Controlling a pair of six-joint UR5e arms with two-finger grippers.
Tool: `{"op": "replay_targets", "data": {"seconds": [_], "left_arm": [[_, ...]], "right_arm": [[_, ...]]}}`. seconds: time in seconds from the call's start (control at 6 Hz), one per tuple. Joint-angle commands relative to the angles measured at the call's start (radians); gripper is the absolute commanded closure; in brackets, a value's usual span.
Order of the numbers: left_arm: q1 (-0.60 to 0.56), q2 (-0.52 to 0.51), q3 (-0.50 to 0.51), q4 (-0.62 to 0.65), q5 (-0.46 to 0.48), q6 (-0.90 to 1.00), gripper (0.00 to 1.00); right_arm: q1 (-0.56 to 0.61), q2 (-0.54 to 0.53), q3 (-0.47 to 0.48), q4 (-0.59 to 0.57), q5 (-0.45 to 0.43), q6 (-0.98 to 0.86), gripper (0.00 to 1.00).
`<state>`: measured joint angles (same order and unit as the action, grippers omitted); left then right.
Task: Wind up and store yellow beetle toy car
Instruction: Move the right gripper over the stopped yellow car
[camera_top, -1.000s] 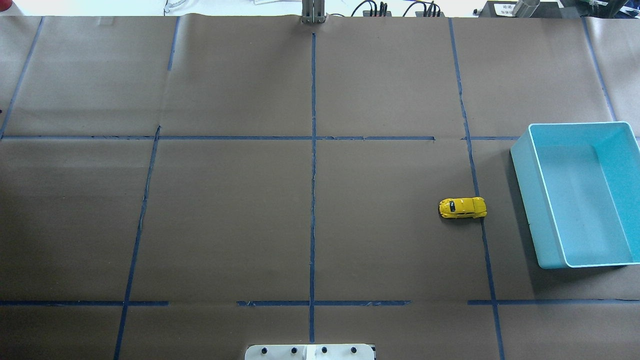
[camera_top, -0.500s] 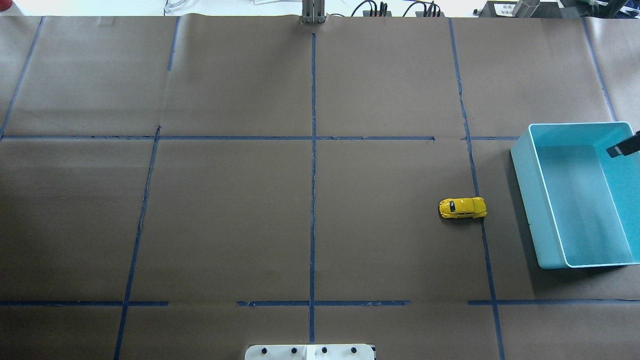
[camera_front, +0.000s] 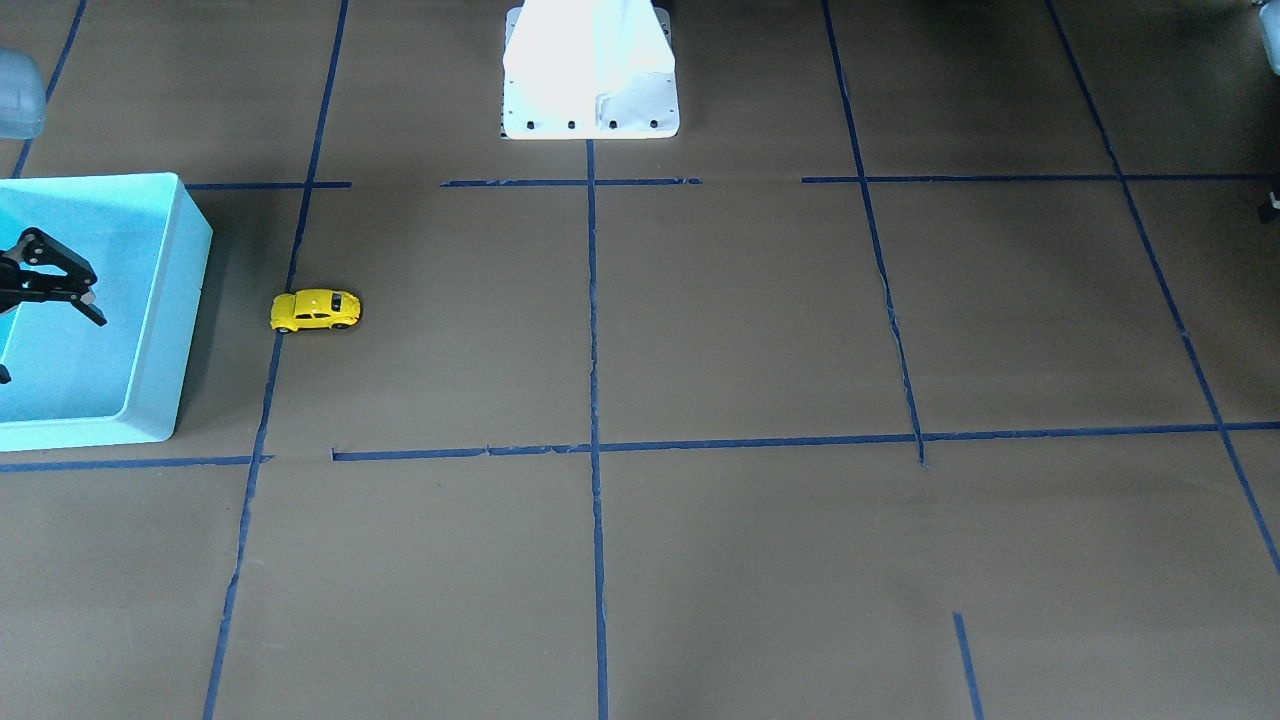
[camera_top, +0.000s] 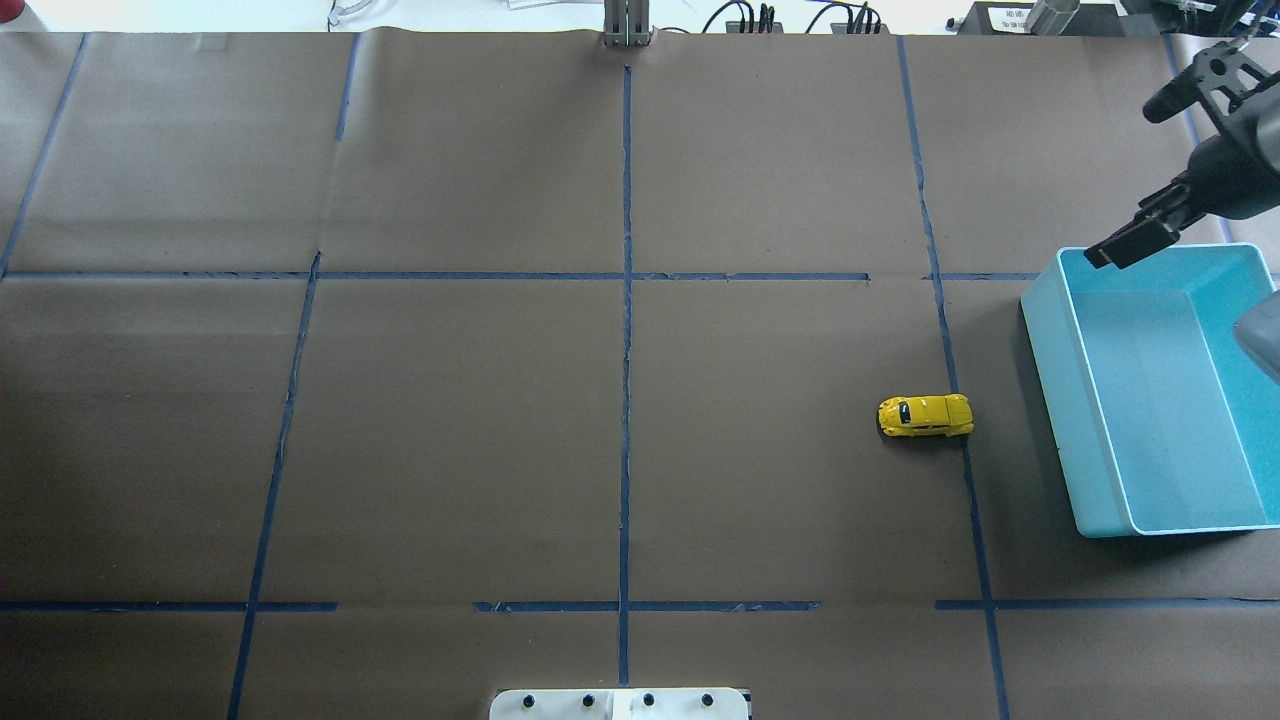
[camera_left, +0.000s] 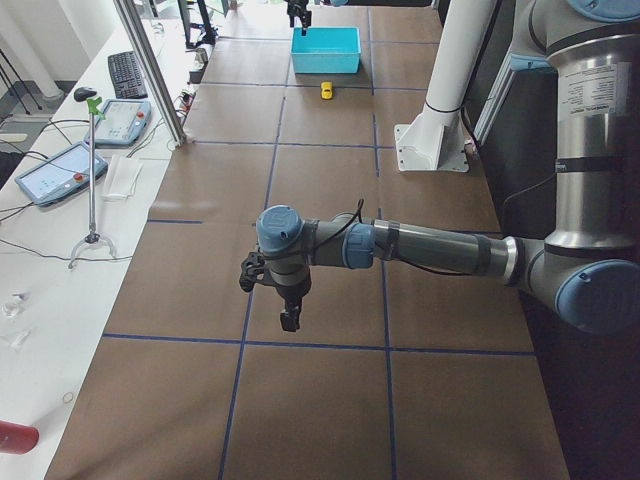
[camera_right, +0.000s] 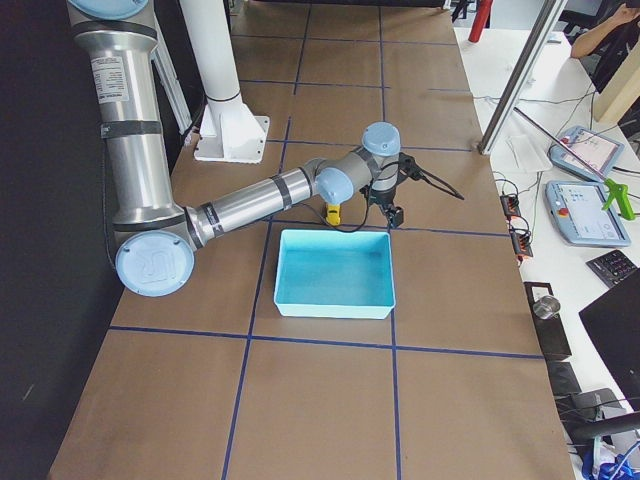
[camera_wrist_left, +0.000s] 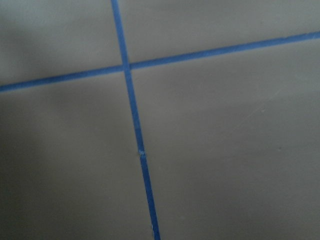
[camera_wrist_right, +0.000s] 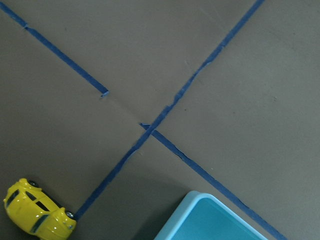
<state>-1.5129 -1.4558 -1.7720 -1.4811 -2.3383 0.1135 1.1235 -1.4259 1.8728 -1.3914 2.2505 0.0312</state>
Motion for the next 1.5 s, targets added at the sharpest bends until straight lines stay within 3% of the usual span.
{"op": "replay_targets", "data": {"seconds": [0.0,0.33,0.5,0.67,1.33], "left_arm": [[-0.067,0.011,0.06,-0.008,0.002,0.151,0.0],[-0.112,0.025,0.083,-0.008,0.0,0.15,0.0],[-0.113,0.025,0.094,-0.008,-0.001,0.12,0.0],[-0.115,0.023,0.1,-0.014,-0.004,0.054,0.0],[-0.115,0.008,0.091,-0.016,-0.088,0.045,0.0]], "right_arm": [[-0.129,0.025,0.116,-0.131,-0.063,-0.093,0.0],[-0.186,0.067,0.115,-0.173,-0.118,-0.402,0.0],[-0.204,0.111,0.12,-0.248,-0.162,-0.477,0.0],[-0.227,0.167,0.129,-0.329,-0.196,-0.508,0.0],[-0.425,0.156,0.154,-0.348,-0.377,-0.571,0.0]]}}
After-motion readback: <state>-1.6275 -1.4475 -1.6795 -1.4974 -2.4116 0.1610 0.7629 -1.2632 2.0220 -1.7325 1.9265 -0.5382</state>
